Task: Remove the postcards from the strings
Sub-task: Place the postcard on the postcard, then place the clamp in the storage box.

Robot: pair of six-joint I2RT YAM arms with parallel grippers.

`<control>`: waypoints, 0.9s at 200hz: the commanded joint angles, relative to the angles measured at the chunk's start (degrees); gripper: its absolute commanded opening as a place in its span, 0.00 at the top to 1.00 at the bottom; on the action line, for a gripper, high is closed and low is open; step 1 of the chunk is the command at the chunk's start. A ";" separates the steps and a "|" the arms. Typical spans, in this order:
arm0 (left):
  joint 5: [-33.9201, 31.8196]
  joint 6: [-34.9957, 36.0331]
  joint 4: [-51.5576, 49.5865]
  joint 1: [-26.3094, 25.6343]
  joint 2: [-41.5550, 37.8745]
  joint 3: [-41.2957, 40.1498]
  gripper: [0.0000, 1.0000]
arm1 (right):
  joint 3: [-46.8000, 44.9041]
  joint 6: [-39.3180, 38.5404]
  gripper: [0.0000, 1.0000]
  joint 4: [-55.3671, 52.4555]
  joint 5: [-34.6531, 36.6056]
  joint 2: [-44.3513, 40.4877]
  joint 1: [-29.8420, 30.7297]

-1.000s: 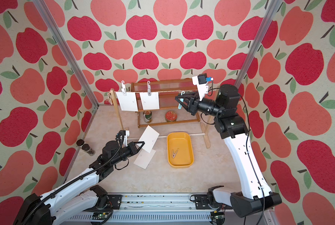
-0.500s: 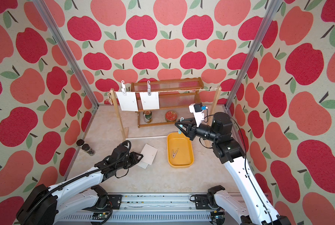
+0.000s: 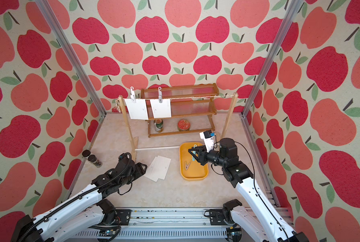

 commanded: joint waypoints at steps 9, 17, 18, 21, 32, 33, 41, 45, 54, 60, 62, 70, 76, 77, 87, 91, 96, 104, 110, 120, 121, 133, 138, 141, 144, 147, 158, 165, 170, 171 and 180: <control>-2.75 2.89 4.86 -0.75 -4.78 0.81 0.26 | -4.62 1.47 0.69 4.81 6.46 2.85 1.50; -2.66 3.84 7.07 -1.05 -5.50 0.90 0.24 | -5.75 1.64 0.69 6.09 7.39 4.28 1.89; -2.64 4.00 7.41 -1.09 -5.59 0.90 0.24 | -5.88 1.67 0.69 6.29 7.49 4.47 1.95; -2.50 4.53 8.38 -1.28 -5.76 0.82 0.24 | -6.26 1.77 0.69 6.77 7.88 5.05 2.13; -2.33 5.69 11.24 -1.82 -6.31 0.99 0.19 | -7.52 2.13 0.69 8.75 9.15 7.27 2.88; -2.25 5.86 11.60 -1.88 -6.31 0.99 0.19 | -7.65 2.13 0.69 8.98 9.29 7.51 2.97; -1.53 7.24 14.25 -2.12 -6.41 0.84 0.19 | -8.47 2.14 0.68 10.44 10.24 9.35 3.68; -1.03 7.98 15.71 -2.18 -6.40 0.86 0.19 | -8.68 2.29 0.68 10.90 10.72 10.31 4.01; -0.23 9.08 17.79 -2.24 -6.31 1.03 0.20 | -9.06 2.30 0.68 11.91 11.67 12.48 4.84; 0.16 9.79 18.92 -2.33 -6.13 1.23 0.20 | -9.18 2.29 0.68 12.35 13.03 13.92 5.44; 0.25 10.04 19.26 -2.36 -6.06 1.31 0.20 | -9.24 2.35 0.68 12.41 13.42 14.38 5.64; 0.45 10.76 20.28 -2.57 -5.55 1.62 0.20 | -9.46 2.60 0.68 13.04 14.87 16.31 6.29; 0.69 11.37 21.15 -2.65 -5.14 1.84 0.20 | -9.60 2.81 0.68 13.83 15.51 17.64 6.72; 0.75 11.46 21.21 -2.64 -5.06 1.85 0.20 | -9.65 2.92 0.68 13.94 15.63 17.83 6.79; 1.14 12.31 22.20 -2.96 -4.18 2.29 0.20 | -9.93 3.35 0.68 15.10 16.69 19.69 7.46; 1.20 12.50 22.44 -3.06 -3.79 2.61 0.20 | -10.11 3.43 0.68 15.69 17.17 20.30 7.67; 1.33 12.76 22.63 -3.17 -3.25 2.94 0.20 | -10.29 3.53 0.68 16.30 17.53 21.09 7.97; 1.58 13.08 22.85 -3.27 -2.38 3.46 0.19 | -10.45 3.90 0.67 16.96 18.05 22.33 8.27; 1.77 13.49 23.07 -3.42 -1.71 3.78 0.19 | -10.49 4.01 0.66 17.53 18.32 23.31 8.46; 1.88 14.07 23.64 -3.68 -0.74 4.22 0.19 | -10.42 4.08 0.63 18.04 18.42 24.73 8.67; 1.87 14.13 23.73 -3.68 -0.66 4.23 0.19 | -10.41 4.07 0.63 18.06 18.45 24.89 8.64; 2.03 14.84 24.96 -3.87 0.15 4.31 0.19 | -10.40 4.01 0.61 18.25 18.82 25.98 8.71; 1.98 15.02 25.30 -4.01 0.44 4.39 0.19 | -10.41 3.92 0.60 18.17 19.21 26.13 8.71; 2.02 15.07 25.59 -3.96 0.61 4.40 0.19 | -10.42 3.88 0.59 18.10 19.40 26.17 8.71; 2.02 15.15 25.91 -4.00 0.72 4.37 0.19 | -10.42 3.75 0.58 18.02 19.58 26.15 8.72; 2.03 15.24 26.21 -3.97 0.81 4.37 0.19 | -10.41 3.66 0.56 17.94 19.71 26.07 8.73; 2.00 15.51 27.27 -3.95 1.28 4.33 0.18 | -10.16 3.42 0.53 17.29 20.05 25.55 8.75; 1.88 15.60 27.56 -3.97 1.63 4.54 0.18 | -9.93 3.20 0.52 16.74 20.22 25.06 8.74; 1.78 15.68 27.59 -3.97 1.93 4.69 0.18 | -9.77 3.00 0.52 16.09 20.47 24.54 8.70; 1.74 15.73 27.60 -4.01 1.99 4.73 0.18 | -9.74 2.92 0.52 15.95 20.53 24.40 8.74; 1.78 16.26 27.69 -3.98 2.67 5.30 0.18 | -9.26 2.49 0.52 14.61 20.96 23.22 8.65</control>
